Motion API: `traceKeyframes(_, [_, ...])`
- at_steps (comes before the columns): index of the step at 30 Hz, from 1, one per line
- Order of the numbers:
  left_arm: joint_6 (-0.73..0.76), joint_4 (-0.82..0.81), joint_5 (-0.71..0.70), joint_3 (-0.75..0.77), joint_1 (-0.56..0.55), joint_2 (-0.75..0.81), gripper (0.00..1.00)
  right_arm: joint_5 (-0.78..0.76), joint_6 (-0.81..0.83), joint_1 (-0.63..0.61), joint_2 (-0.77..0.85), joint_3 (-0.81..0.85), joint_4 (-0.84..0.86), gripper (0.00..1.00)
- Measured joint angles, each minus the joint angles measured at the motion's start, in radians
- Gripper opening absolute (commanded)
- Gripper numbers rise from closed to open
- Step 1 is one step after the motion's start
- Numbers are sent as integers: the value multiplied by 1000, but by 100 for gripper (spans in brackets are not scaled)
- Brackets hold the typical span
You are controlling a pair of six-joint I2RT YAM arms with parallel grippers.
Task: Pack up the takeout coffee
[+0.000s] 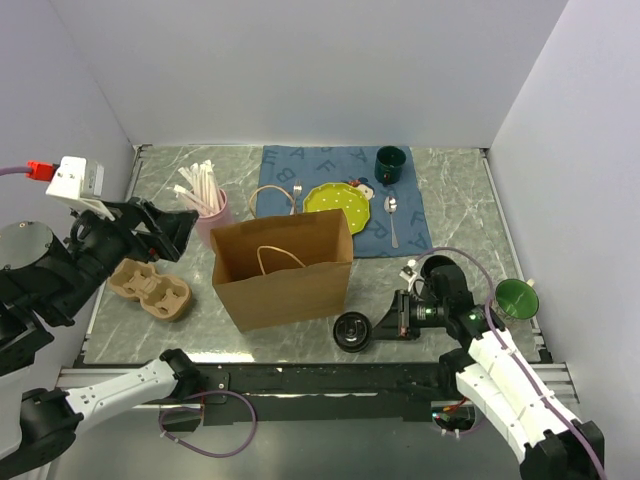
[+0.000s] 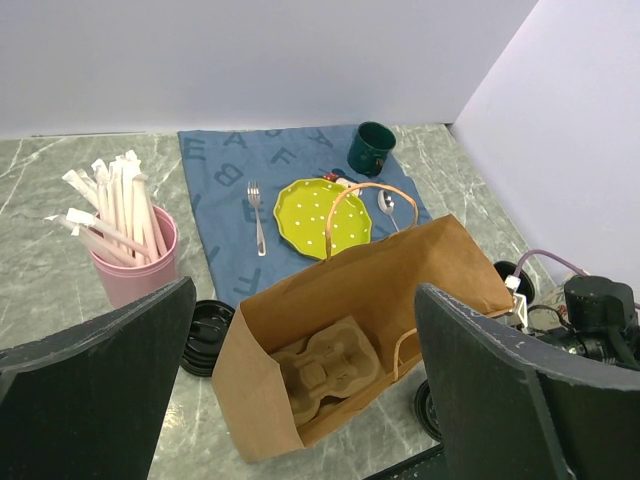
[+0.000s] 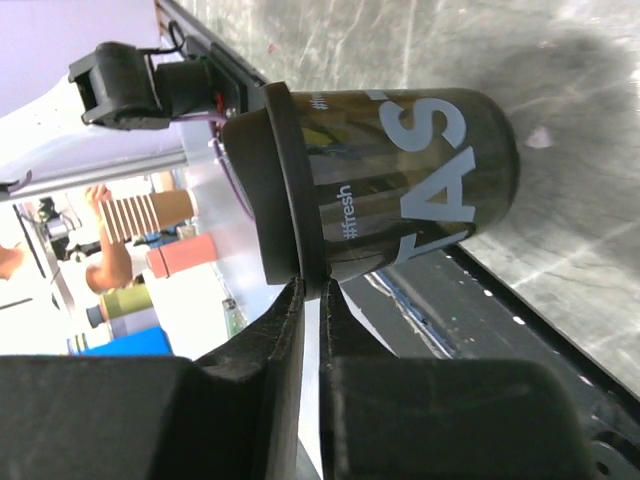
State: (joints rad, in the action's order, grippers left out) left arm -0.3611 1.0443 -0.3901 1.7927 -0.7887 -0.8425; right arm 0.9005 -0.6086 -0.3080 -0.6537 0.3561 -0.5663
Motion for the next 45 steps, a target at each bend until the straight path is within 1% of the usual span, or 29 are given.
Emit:
traceKeyframes(1, [0, 0, 0, -1, 0, 1, 97, 4, 18, 16, -5, 3, -15, 26])
traceKeyframes(3, [0, -1, 0, -1, 0, 1, 97, 9, 63, 49, -20, 14, -52, 31])
traceKeyframes(4, [0, -1, 0, -1, 0, 0, 97, 9, 75, 61, -28, 19, -64, 37])
traceKeyframes(6, [0, -1, 0, -1, 0, -2, 97, 7, 100, 84, -41, 27, -85, 39])
traceKeyframes(8, [0, -2, 0, -1, 0, -5, 97, -5, 122, 96, -54, 48, -124, 45])
traceKeyframes(12, [-3, -6, -18, -3, 0, -13, 97, -51, 167, 105, -80, 154, -213, 50])
traceKeyframes(17, [-50, 2, -72, -11, 0, -31, 96, -192, 202, 106, -111, 371, -319, 56])
traceKeyframes(18, [-66, 15, -84, -8, 0, -43, 97, -227, 202, 106, -118, 411, -340, 60])
traceKeyframes(19, [-80, 29, -93, -6, 0, -59, 97, -252, 201, 106, -126, 438, -354, 70])
traceKeyframes(20, [-94, 42, -100, -5, 0, -77, 97, -282, 198, 106, -139, 470, -377, 75])
traceKeyframes(22, [-120, 68, -105, -8, 0, -119, 97, -325, 191, 101, -154, 516, -405, 77])
traceKeyframes(24, [-148, 82, -105, -31, 0, -148, 97, -379, 187, 80, -167, 537, -421, 78])
traceKeyframes(26, [-177, 86, -104, -79, 0, -157, 97, -446, 178, 33, -172, 545, -440, 79])
traceKeyframes(31, [-235, 90, -102, -187, 0, -109, 98, -592, 153, -173, -209, 580, -471, 79])
traceKeyframes(35, [-284, 126, -109, -195, 0, -80, 97, -683, 99, -298, -227, 581, -465, 82])
traceKeyframes(36, [-299, 150, -116, -193, 0, -81, 97, -702, 84, -321, -227, 581, -464, 84])
traceKeyframes(40, [-362, 228, -133, -193, 0, -124, 97, -797, -8, -445, -251, 581, -455, 87])
traceKeyframes(45, [-408, 255, -133, -208, 0, -137, 99, -906, -98, -582, -360, 597, -453, 88])
